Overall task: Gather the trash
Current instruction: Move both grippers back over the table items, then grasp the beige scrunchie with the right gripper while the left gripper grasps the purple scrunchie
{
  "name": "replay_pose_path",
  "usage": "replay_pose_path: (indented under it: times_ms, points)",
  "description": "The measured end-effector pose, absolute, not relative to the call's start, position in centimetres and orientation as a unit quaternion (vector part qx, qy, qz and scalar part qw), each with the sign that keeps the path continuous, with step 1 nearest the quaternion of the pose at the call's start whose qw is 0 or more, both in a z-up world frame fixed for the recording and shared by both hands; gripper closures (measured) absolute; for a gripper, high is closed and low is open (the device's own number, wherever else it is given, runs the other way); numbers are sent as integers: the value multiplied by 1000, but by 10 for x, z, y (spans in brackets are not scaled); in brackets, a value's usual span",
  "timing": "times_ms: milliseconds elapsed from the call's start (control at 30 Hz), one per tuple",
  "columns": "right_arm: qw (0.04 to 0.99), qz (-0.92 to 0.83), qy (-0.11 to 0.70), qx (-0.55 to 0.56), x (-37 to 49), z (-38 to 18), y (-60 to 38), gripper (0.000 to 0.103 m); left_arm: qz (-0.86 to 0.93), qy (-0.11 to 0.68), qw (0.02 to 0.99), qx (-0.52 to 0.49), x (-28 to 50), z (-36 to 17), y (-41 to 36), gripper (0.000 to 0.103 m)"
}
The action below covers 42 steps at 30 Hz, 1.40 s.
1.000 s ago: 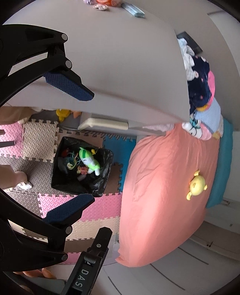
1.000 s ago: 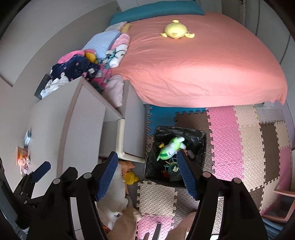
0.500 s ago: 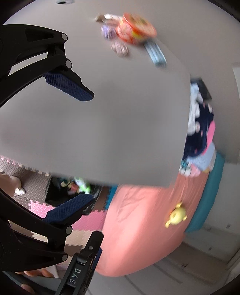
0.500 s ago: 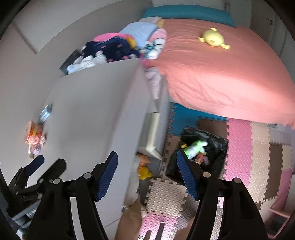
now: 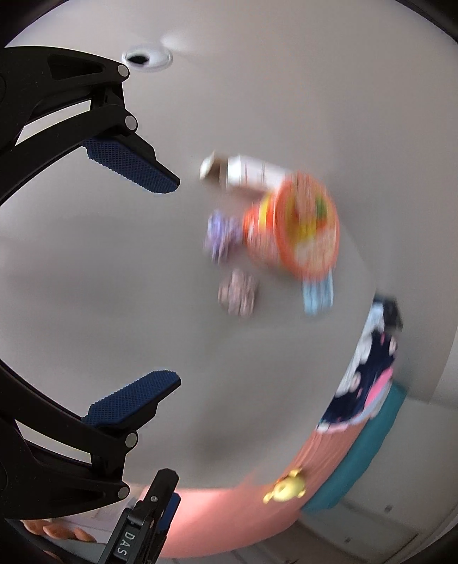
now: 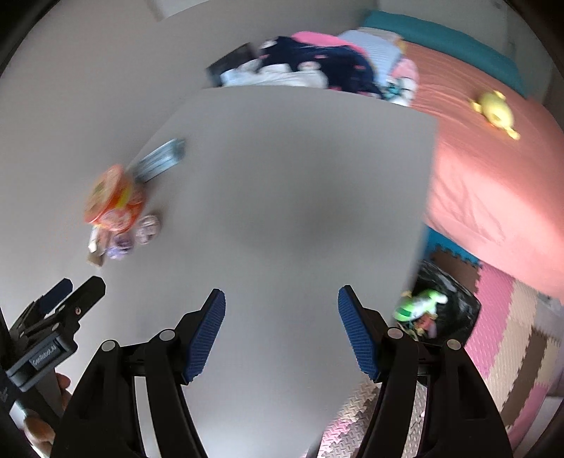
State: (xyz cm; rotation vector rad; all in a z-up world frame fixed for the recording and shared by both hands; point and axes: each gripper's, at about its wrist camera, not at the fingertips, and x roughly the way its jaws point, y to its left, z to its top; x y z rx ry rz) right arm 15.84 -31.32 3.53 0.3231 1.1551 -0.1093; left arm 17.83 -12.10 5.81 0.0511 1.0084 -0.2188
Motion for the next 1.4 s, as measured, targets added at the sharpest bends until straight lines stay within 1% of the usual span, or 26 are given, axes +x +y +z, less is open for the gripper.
replay_pose_path:
  times_ms: [100, 267, 500, 567, 633, 833, 867, 900, 933, 967, 1000, 1067, 1100, 1133, 1200, 1233, 1300, 1333, 1367, 1400]
  points:
    - [823, -24, 550, 141, 180, 31, -283, 35, -75, 484, 872, 10, 192, 58, -86, 5]
    - [818, 16, 561, 128, 213, 21, -238, 36, -48, 494, 868, -5, 217, 53, -50, 5]
    - [811, 41, 572, 110, 258, 7, -199, 36, -53, 501, 864, -15, 237, 43, -37, 6]
    - [810, 45, 575, 102, 266, 1, -191, 37, -55, 501, 863, -14, 239, 42, -37, 6]
    - [807, 51, 580, 100, 273, -6, -184, 42, -54, 499, 865, -10, 240, 42, -35, 6]
    - [809, 46, 581, 79, 284, -15, -175, 49, -49, 502, 864, -11, 249, 40, -31, 6]
    - [810, 46, 581, 70, 285, -15, -173, 56, -48, 502, 863, -11, 250, 40, -32, 6]
    - [809, 46, 583, 59, 286, -15, -171, 72, -50, 503, 863, -11, 250, 40, -33, 6]
    - [806, 45, 587, 54, 287, -16, -171, 81, -52, 504, 862, -11, 250, 40, -35, 6]
    - [804, 47, 591, 55, 287, -16, -172, 83, -55, 505, 861, -10, 250, 40, -38, 6]
    - [802, 49, 592, 58, 286, -15, -174, 90, -58, 506, 860, -10, 250, 40, -42, 6]
    - [805, 42, 588, 61, 279, -13, -180, 92, -69, 511, 857, -9, 249, 40, -52, 5]
    - [807, 36, 586, 63, 276, -12, -185, 96, -71, 512, 856, -8, 248, 40, -57, 6]
    - [808, 33, 585, 67, 273, -10, -191, 97, -71, 513, 856, -7, 247, 40, -61, 6]
    - [809, 27, 582, 78, 267, -8, -203, 97, -73, 513, 855, -4, 244, 41, -71, 6]
    - [810, 23, 581, 81, 263, -7, -211, 97, -74, 512, 856, -2, 242, 41, -75, 7]
    - [811, 15, 579, 88, 258, -6, -224, 97, -84, 516, 853, 1, 240, 41, -87, 22]
    - [811, 12, 578, 91, 255, -5, -231, 97, -89, 520, 850, 0, 240, 40, -92, 25]
    - [812, 10, 576, 94, 252, -4, -237, 97, -94, 524, 847, 0, 241, 38, -99, 31]
    - [813, 9, 574, 99, 249, -3, -244, 97, -92, 527, 845, 4, 242, 36, -105, 39]
